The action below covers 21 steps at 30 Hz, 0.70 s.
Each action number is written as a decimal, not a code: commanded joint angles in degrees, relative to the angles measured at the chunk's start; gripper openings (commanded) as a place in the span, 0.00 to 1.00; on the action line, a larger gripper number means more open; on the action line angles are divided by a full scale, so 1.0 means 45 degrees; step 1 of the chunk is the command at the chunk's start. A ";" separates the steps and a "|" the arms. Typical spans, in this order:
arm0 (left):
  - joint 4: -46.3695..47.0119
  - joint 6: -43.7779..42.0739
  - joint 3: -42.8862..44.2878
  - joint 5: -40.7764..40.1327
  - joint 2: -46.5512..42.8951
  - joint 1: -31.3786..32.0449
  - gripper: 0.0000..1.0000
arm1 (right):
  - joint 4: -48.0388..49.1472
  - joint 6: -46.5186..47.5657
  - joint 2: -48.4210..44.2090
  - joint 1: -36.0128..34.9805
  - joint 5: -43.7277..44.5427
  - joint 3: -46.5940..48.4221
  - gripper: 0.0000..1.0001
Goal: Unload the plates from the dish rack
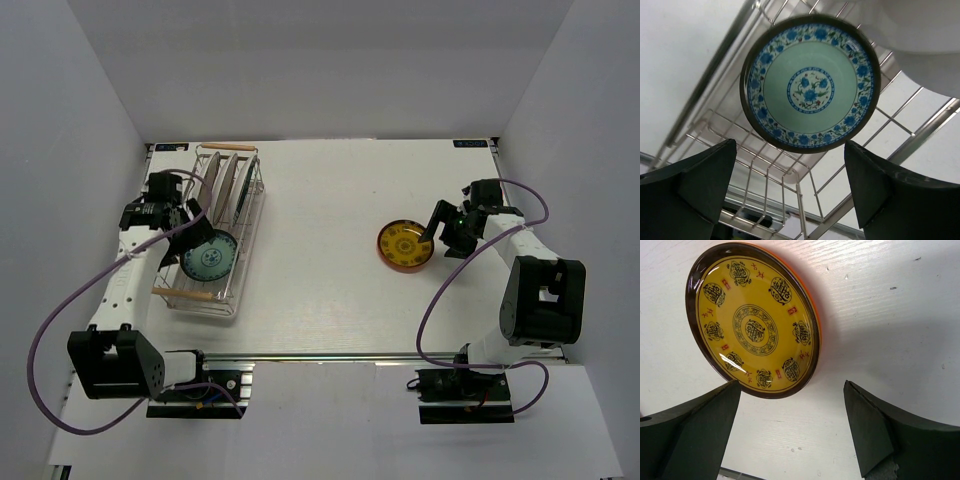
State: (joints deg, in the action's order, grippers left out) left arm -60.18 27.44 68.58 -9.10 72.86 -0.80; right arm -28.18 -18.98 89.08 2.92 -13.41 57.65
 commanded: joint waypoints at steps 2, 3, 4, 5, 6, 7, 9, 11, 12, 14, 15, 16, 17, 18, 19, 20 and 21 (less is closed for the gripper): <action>-0.0337 0.1557 -0.0434 0.0110 0.0195 -0.0077 0.98 | 0.0072 0.0195 -0.0245 0.0016 0.0128 0.0314 0.89; -0.0318 0.1752 -0.0512 0.0051 0.0254 -0.0077 0.98 | 0.0072 0.0195 -0.0206 0.0016 0.0109 0.0314 0.89; -0.0317 0.1966 -0.0687 0.0128 0.0370 -0.0077 0.98 | 0.0052 0.0214 -0.0205 0.0016 0.0109 0.0334 0.89; -0.0337 0.2065 -0.0727 0.0148 0.0429 -0.0077 0.98 | 0.0033 0.0214 -0.0167 0.0016 0.0128 0.0373 0.89; -0.0434 0.2201 -0.0824 0.0090 0.0488 -0.0077 0.98 | 0.0033 0.0253 -0.0147 0.0035 0.0128 0.0354 0.89; -0.0531 0.2415 -0.0864 -0.0065 0.0585 -0.0077 0.98 | 0.0052 0.0234 -0.0147 0.0016 0.0148 0.0373 0.89; -0.0611 0.2748 -0.0903 -0.0378 0.0723 -0.0077 0.98 | 0.0052 0.0234 -0.0127 0.0035 0.0167 0.0373 0.89; -0.0416 0.2867 -0.1116 -0.0146 0.0839 -0.0077 0.98 | 0.0052 0.0234 -0.0108 0.0055 0.0148 0.0354 0.89; -0.0318 0.2944 -0.1157 -0.0029 0.0898 -0.0077 0.98 | 0.0033 0.0253 -0.0088 0.0035 0.0148 0.0392 0.89; -0.0259 0.3276 -0.1293 -0.0067 0.1074 -0.0077 0.98 | 0.0013 0.0292 -0.0011 0.0035 0.0128 0.0412 0.89; -0.0220 0.3296 -0.1294 -0.0028 0.1132 -0.0077 0.98 | 0.0013 0.0293 -0.0010 0.0035 0.0128 0.0431 0.89; -0.0239 0.3412 -0.1313 -0.0105 0.1172 -0.0077 0.98 | 0.0013 0.0312 0.0009 0.0055 0.0128 0.0432 0.89; -0.0259 0.3530 -0.1371 -0.0164 0.1211 -0.0077 0.98 | 0.0013 0.0331 0.0010 0.0055 0.0128 0.0432 0.89; -0.0181 0.3627 -0.1430 -0.0165 0.1231 -0.0077 0.98 | 0.0013 0.0332 0.0010 0.0035 0.0128 0.0470 0.89; -0.0026 0.3841 -0.1566 -0.0184 0.1231 -0.0077 0.98 | 0.0013 0.0332 0.0029 0.0035 0.0128 0.0509 0.89; 0.0111 0.3921 -0.1703 -0.0068 0.1211 -0.0077 0.98 | -0.0025 0.0351 0.0087 0.0035 0.0128 0.0510 0.89; 0.0325 0.4037 -0.1955 0.0010 0.1211 -0.0077 0.98 | -0.0084 0.0371 0.0088 0.0035 0.0128 0.0510 0.89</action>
State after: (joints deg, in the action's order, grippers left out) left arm -60.97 42.76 61.43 -9.19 78.89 -0.80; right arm -28.23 -18.41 89.10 2.94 -13.21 57.65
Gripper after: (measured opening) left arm 0.979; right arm 0.889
